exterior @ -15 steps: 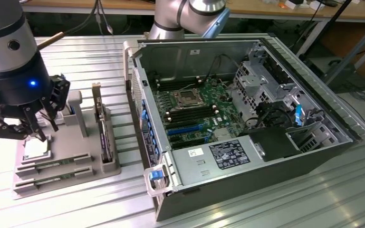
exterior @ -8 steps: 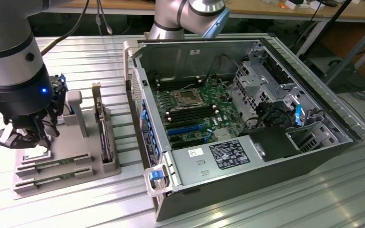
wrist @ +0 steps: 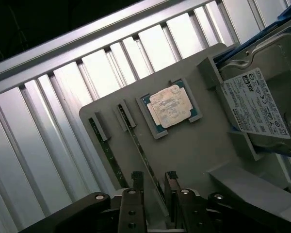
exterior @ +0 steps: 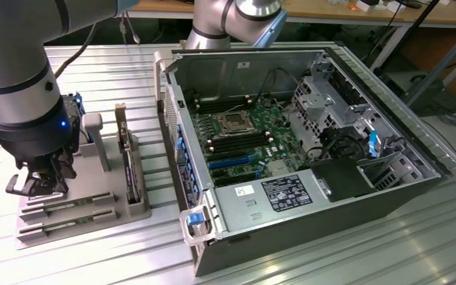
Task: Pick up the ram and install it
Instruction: 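Pick up the ram and move it above insertion slot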
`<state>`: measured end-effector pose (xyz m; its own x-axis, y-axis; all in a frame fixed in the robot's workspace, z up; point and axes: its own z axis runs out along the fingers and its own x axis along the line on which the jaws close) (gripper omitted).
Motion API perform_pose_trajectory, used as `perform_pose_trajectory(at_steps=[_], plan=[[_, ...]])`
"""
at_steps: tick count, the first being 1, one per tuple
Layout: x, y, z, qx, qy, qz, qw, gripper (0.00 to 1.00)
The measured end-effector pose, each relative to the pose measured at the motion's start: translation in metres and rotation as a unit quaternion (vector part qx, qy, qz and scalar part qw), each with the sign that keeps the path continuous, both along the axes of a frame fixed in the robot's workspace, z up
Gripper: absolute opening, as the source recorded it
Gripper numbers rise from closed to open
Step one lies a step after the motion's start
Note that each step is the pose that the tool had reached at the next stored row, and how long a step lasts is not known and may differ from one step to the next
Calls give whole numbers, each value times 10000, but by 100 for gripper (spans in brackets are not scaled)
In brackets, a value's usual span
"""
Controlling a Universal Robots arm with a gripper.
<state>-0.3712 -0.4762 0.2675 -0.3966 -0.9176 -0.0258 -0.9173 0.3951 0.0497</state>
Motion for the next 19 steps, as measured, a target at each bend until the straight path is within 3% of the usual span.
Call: perform_pose_trajectory(at_steps=[6, 10, 11, 14, 15, 18, 19], plan=[[0, -27, -132, 1, 0, 348, 9994, 31], [0, -46, -212, 1, 0, 660, 9978, 31], [-1, -79, -228, 9, 1, 660, 9978, 31], [0, -237, -282, 33, -2, 663, 9978, 31], [0, -250, -307, 36, -4, 691, 9976, 31], [-1, -251, -364, 35, -1, 1018, 9948, 31], [0, -252, -390, 36, -1, 1200, 9928, 31]])
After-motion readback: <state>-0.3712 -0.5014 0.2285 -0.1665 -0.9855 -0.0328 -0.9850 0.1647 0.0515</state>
